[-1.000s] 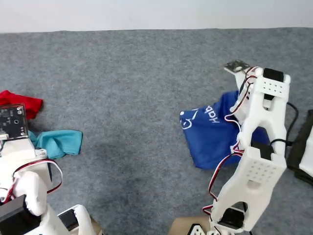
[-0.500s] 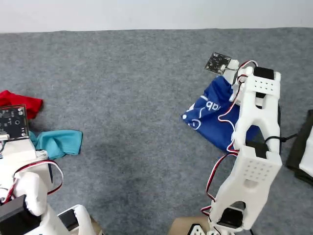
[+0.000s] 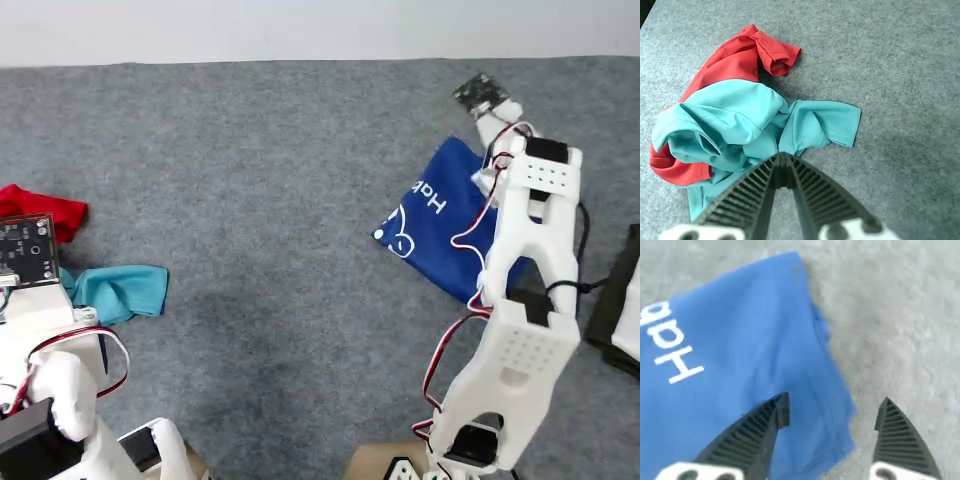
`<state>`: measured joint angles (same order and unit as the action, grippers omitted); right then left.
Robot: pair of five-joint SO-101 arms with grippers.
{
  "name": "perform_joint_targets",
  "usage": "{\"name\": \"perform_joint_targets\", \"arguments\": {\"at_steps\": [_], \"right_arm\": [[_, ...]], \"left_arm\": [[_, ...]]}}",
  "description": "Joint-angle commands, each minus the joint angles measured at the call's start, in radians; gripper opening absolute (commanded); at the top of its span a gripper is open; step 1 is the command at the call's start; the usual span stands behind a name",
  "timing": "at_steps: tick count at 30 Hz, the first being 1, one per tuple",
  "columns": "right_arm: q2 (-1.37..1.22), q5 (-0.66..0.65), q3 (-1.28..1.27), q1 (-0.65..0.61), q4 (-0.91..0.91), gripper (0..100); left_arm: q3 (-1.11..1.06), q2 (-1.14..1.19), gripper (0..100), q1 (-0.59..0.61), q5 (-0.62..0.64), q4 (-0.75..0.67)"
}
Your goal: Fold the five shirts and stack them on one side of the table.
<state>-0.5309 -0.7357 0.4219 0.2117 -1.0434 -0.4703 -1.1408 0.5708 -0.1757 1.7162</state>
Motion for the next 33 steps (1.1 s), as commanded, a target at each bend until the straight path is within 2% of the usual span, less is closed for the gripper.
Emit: {"name": "perform_joint_targets", "arguments": {"at_steps": [1, 10, 16, 23, 33], "right_arm": [[0.127, 0.227, 0.06, -0.013, 0.001, 27.8], [0.236, 0.755, 0.06, -0.05, -0.277, 27.8], [0.243, 1.112, 0.055, -0.044, -0.326, 28.3], [0.148, 1.221, 0.055, -0.062, -0.386, 41.4], [-0.07, 1.26, 0.061, -0.062, -0.338, 42.4]], "left_arm": [[0.004, -0.005, 0, -0.002, -0.003, 0.008], [0.004, -0.005, 0, -0.002, -0.003, 0.008], [0.004, -0.005, 0, -0.002, -0.003, 0.008], [0.002, -0.005, 0, -0.002, -0.003, 0.008], [0.002, -0.005, 0, -0.002, -0.003, 0.008]]}}
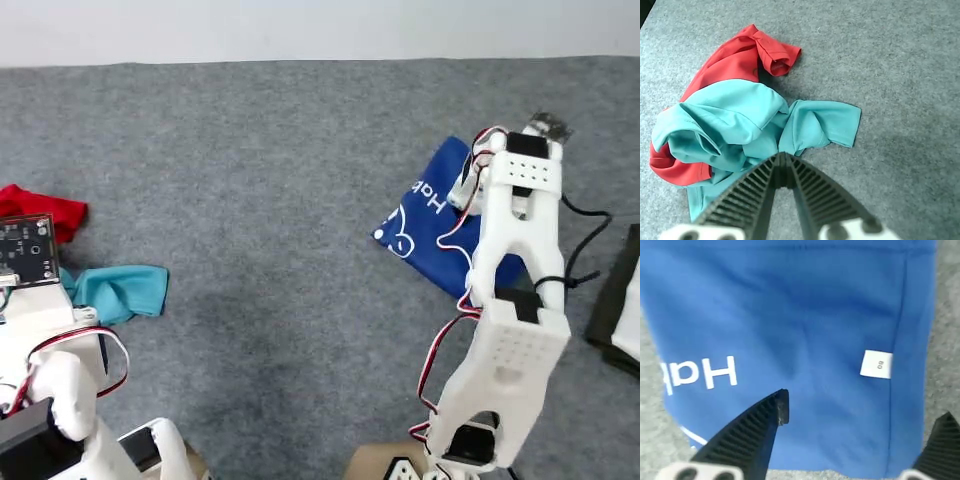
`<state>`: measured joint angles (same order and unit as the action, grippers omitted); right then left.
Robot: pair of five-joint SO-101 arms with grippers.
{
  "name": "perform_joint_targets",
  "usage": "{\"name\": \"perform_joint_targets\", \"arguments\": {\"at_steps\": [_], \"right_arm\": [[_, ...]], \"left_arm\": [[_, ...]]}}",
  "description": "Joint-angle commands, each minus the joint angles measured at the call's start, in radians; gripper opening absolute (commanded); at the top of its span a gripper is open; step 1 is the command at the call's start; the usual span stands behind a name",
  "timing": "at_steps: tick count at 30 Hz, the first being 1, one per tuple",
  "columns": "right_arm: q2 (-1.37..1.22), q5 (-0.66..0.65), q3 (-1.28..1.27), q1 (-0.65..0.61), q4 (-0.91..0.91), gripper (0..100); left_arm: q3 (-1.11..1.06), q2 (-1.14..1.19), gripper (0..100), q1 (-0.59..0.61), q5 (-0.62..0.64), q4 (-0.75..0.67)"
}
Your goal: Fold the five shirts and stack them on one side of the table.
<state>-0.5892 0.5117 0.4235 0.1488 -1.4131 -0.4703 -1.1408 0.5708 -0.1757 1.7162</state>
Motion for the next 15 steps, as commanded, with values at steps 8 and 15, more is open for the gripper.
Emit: {"name": "perform_joint_targets", "arguments": {"at_steps": [8, 15], "right_arm": [[-0.127, -0.011, 0.06, -0.013, 0.199, 42.3], [-0.18, -0.049, 0.06, -0.018, 0.255, 32.5]], "left_arm": [[0.002, -0.005, 0, -0.002, -0.003, 0.008], [0.002, -0.005, 0, -0.002, -0.003, 0.008]]}}
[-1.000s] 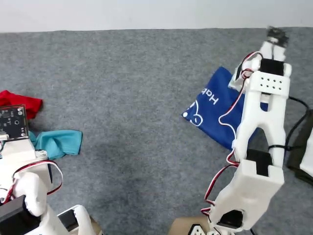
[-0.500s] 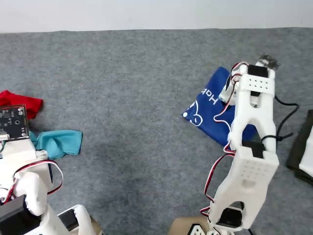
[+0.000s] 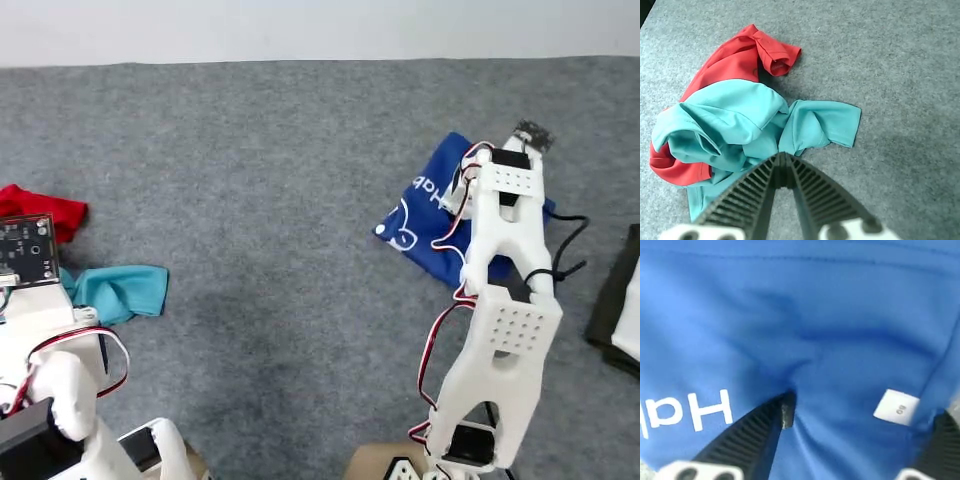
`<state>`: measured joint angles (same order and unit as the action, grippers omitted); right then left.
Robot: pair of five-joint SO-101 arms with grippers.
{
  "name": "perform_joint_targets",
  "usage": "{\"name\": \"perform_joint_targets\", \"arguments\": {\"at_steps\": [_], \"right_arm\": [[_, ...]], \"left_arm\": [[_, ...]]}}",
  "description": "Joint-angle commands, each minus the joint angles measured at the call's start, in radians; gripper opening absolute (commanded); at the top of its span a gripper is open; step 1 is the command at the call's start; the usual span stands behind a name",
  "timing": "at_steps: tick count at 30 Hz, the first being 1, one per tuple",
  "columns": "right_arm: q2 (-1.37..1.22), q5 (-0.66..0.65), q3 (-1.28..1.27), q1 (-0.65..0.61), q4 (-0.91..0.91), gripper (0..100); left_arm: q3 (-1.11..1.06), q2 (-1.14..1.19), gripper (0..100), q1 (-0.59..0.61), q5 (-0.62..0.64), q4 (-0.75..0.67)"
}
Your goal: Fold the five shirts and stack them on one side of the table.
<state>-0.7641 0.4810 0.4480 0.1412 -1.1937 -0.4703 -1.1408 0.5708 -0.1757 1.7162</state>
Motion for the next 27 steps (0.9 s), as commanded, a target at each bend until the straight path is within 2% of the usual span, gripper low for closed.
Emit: {"name": "perform_joint_targets", "arguments": {"at_steps": [1, 6, 9, 16, 19, 24, 27], "right_arm": [[-0.007, -0.031, 0.035, -0.008, 0.036, 28.6], [-0.007, -0.097, 0.035, -0.005, 0.033, 7.9], [-0.001, -0.14, 0.035, -0.002, 0.036, 0.6], [0.102, -0.176, 0.035, 0.05, -0.002, 0.9], [0.183, -0.301, 0.034, 0.088, -0.059, 0.9], [0.309, -0.609, 0.034, 0.134, -0.228, 0.9], [0.383, -0.698, 0.034, 0.156, -0.314, 0.9]], "left_arm": [[0.002, -0.005, 0, -0.002, -0.003, 0.008], [0.002, -0.005, 0, -0.002, -0.003, 0.008], [0.002, -0.005, 0, -0.002, -0.003, 0.008], [0.002, -0.005, 0, -0.002, -0.003, 0.008], [0.002, -0.005, 0, -0.002, -0.003, 0.008], [0.002, -0.005, 0, -0.002, -0.003, 0.008], [0.002, -0.005, 0, -0.002, -0.003, 0.008]]}}
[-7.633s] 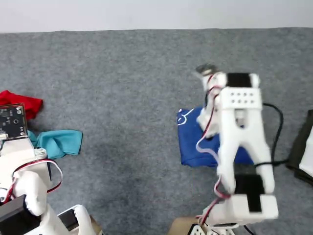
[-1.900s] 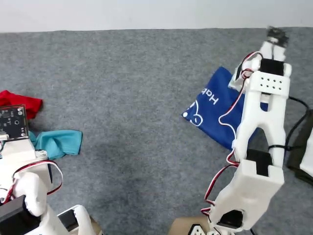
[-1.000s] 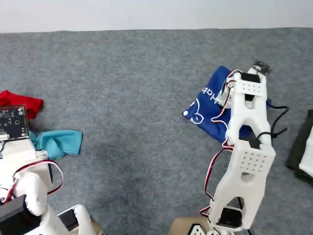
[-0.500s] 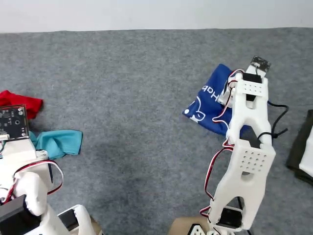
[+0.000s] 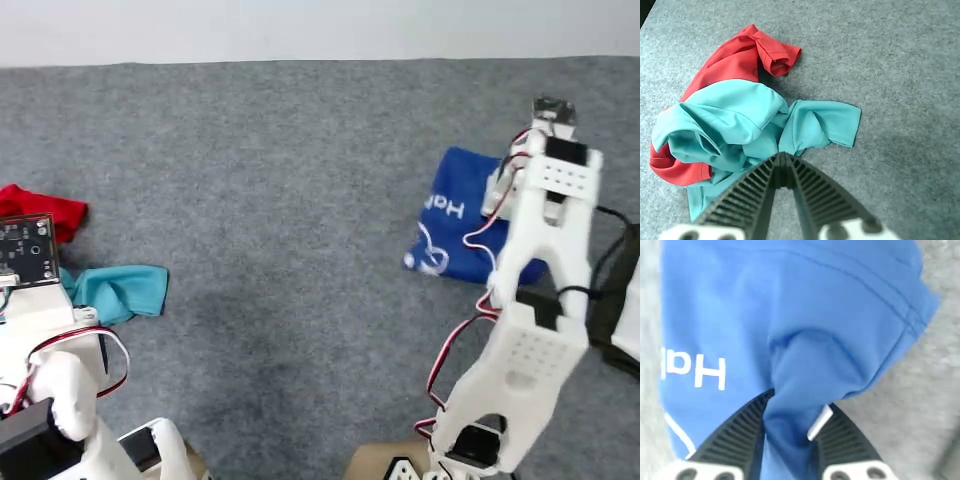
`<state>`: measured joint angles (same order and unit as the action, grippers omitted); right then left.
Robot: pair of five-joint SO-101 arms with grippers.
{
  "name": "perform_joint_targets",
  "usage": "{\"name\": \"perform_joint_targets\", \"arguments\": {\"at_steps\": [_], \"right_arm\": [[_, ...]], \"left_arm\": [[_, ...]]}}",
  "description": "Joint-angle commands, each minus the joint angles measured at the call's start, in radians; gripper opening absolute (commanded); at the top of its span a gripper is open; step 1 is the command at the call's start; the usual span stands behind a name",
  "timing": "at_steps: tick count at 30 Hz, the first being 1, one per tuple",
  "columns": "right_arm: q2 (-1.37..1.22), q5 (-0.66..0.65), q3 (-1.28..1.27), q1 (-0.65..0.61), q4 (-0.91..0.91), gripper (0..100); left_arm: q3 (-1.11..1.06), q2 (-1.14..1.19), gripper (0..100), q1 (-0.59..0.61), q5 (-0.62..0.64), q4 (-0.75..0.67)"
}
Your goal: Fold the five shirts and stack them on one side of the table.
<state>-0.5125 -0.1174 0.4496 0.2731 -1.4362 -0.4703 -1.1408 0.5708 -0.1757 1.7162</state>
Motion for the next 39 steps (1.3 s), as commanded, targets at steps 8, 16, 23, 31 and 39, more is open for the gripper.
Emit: {"name": "perform_joint_targets", "arguments": {"at_steps": [8, 16, 23, 31, 39], "right_arm": [[0.292, -0.166, 0.032, 0.15, -0.14, 0.9], [0.363, -0.227, 0.032, 0.308, -0.163, 0.9], [0.366, -0.362, 0.032, 0.441, -0.148, 0.9], [0.367, -0.486, 0.032, 0.532, -0.03, 0.9], [0.337, -0.537, 0.029, 0.624, 0.064, 0.9]], "left_arm": [[0.002, -0.005, 0, -0.002, -0.003, 0.008], [0.002, -0.005, 0, -0.002, -0.003, 0.008], [0.002, -0.005, 0, -0.002, -0.003, 0.008], [0.002, -0.005, 0, -0.002, -0.003, 0.008], [0.002, -0.005, 0, -0.002, -0.003, 0.008]]}}
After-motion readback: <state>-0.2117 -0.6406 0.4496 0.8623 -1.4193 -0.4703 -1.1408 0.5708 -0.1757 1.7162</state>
